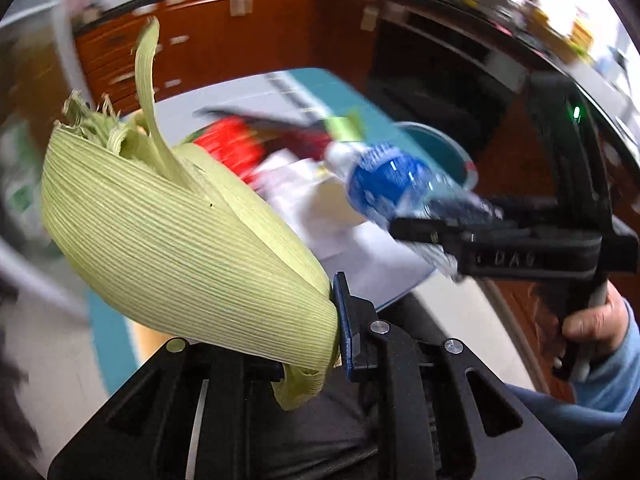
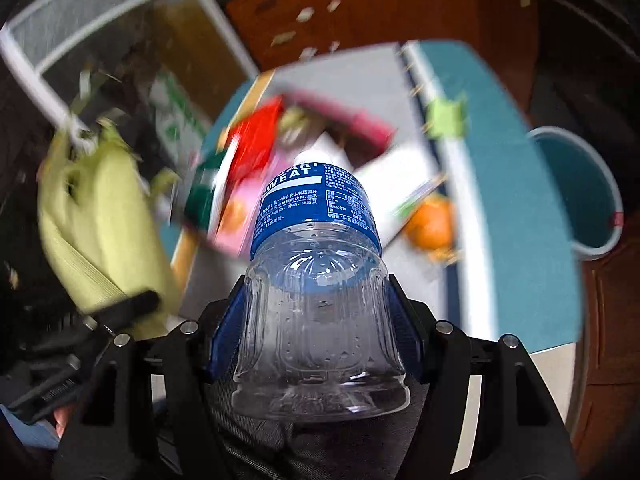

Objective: Collect trash
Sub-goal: 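Carry husks and bottle to the teal bin and release both, then return both tools to the table over the snack packages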

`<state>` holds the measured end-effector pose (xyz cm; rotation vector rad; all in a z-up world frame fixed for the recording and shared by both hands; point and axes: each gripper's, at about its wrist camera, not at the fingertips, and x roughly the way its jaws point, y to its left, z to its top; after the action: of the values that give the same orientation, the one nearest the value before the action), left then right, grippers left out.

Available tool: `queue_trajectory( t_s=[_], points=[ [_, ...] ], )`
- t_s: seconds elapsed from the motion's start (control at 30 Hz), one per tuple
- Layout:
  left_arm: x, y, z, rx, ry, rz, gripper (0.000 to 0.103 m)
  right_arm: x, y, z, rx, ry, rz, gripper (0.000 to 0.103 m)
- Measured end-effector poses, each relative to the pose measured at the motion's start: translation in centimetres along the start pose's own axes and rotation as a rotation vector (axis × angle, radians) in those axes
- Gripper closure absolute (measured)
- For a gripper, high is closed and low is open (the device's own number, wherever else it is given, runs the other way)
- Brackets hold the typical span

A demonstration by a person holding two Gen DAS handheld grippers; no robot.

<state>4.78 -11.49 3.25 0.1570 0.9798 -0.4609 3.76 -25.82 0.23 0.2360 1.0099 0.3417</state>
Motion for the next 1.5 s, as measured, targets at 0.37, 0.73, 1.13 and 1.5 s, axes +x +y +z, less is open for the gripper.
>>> queue_trajectory(
  t_s=[0.37, 0.73, 1.13, 1.5],
  points=[
    [14.0, -15.5, 17.5, 0.327, 0.113, -0.173, 0.083, -7.2, -21.3, 3.9, 0.380, -0.126, -0.310, 0.040],
    [33.1, -23.5, 23.8, 0.411, 0.308, -0.162, 0.080, 0.3, -34.7, 5.6, 0.568, 0.034, -0.312, 0.040],
    [40.0, -26.4, 25.3, 0.464, 0.375, -0.074, 0.042, 7.4, -39.8, 6.5, 0.623, 0.199, -0.286, 0.039],
    [37.0, -23.7, 24.1, 0.459, 0.352, -0.074, 0.038, 8.7, -40.2, 6.3, 0.666, 0.219, -0.275, 0.032]
  ],
)
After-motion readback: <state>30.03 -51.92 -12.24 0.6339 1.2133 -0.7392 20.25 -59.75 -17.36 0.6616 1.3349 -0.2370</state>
